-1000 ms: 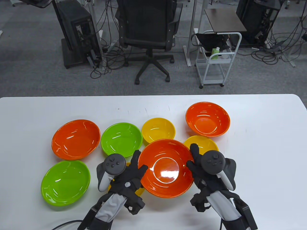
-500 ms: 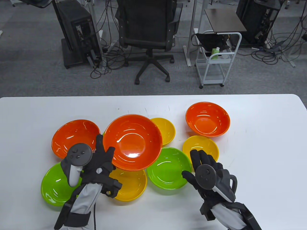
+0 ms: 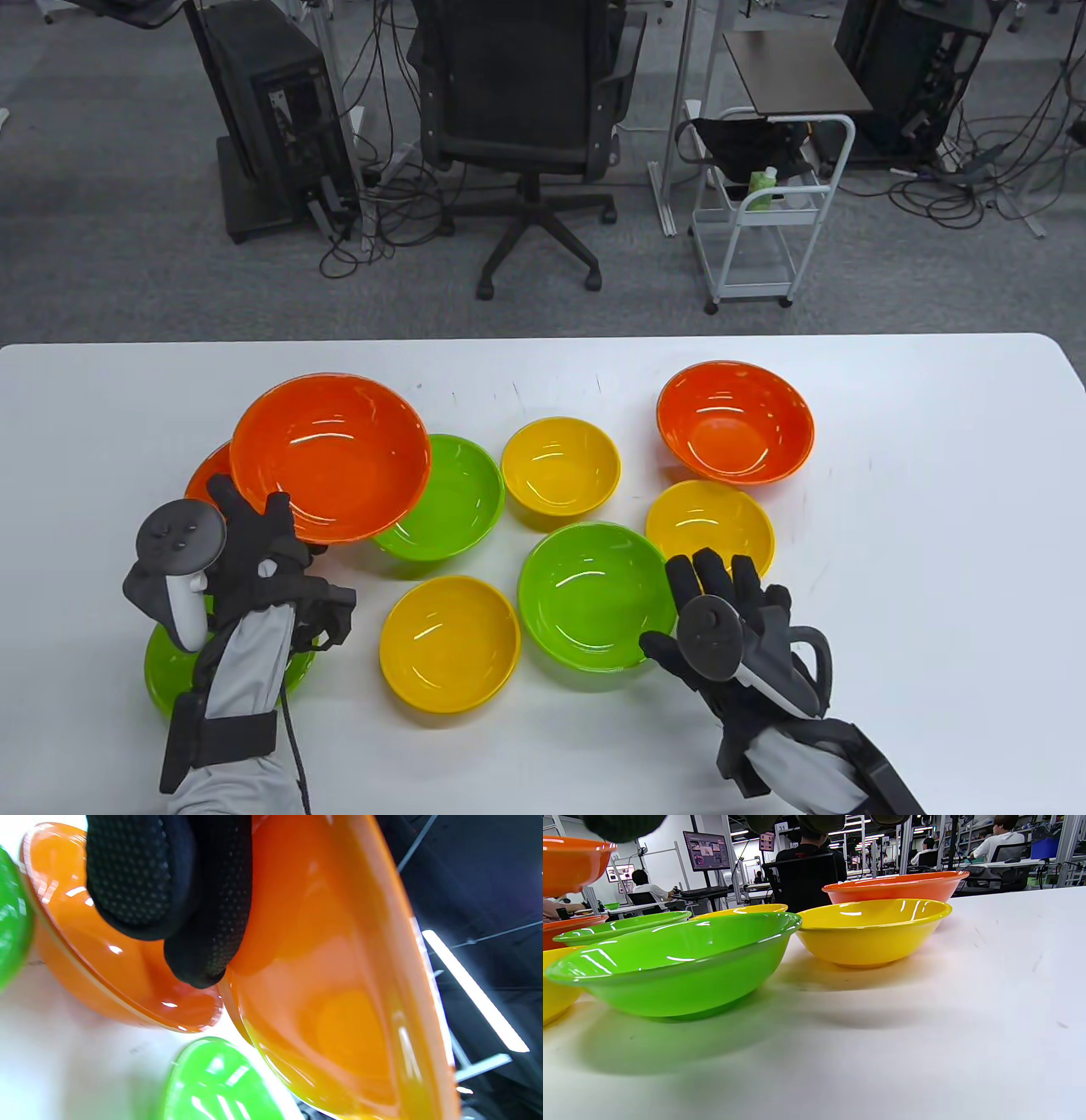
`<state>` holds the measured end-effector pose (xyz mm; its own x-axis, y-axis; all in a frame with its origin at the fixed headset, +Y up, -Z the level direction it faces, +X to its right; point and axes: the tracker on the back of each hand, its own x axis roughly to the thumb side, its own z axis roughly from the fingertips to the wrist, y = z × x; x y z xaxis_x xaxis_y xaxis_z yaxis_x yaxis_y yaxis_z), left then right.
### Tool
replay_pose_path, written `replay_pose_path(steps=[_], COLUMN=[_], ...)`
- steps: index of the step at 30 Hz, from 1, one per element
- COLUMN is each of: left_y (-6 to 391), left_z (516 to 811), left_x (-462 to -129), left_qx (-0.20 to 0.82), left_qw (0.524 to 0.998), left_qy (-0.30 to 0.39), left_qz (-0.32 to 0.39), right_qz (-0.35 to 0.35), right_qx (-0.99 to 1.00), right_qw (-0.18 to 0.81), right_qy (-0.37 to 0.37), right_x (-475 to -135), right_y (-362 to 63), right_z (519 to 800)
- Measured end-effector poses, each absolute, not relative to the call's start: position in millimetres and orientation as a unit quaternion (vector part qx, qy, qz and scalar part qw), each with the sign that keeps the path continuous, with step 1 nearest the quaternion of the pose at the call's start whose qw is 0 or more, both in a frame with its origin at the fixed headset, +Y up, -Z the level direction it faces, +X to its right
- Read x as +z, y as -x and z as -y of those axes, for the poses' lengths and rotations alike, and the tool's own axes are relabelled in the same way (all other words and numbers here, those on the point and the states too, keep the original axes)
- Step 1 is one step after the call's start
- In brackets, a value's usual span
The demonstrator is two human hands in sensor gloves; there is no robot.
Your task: Nest bowls by color group
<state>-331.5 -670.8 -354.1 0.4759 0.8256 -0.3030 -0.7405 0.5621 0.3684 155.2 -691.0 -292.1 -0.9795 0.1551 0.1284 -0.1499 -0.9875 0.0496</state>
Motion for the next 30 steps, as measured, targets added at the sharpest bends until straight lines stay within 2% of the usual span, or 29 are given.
replay_pose_path(steps=[15,22,30], left_y=[368.2,373.8,376.6], left_z=[697.4,704.1,700.4], left_x=[-363.9,-364.0,-367.0], left_qx=[0.432,0.461,0.434], left_qw=[0.829,0.810,0.824], left_qy=[-0.066,-0.051,-0.010], left_qz=[-0.349,-0.360,-0.365], right_qz=[-0.028,-0.036,-0.034], right_qx=[0.994,0.995,0.994], right_qw=[0.079,0.068,0.067], right_qy=[-0.070,-0.070,-0.074], right_x=[-293.4,-292.8,-292.8], right_y=[-154.8,-155.6,-154.7], right_z=[697.7,701.1,701.1])
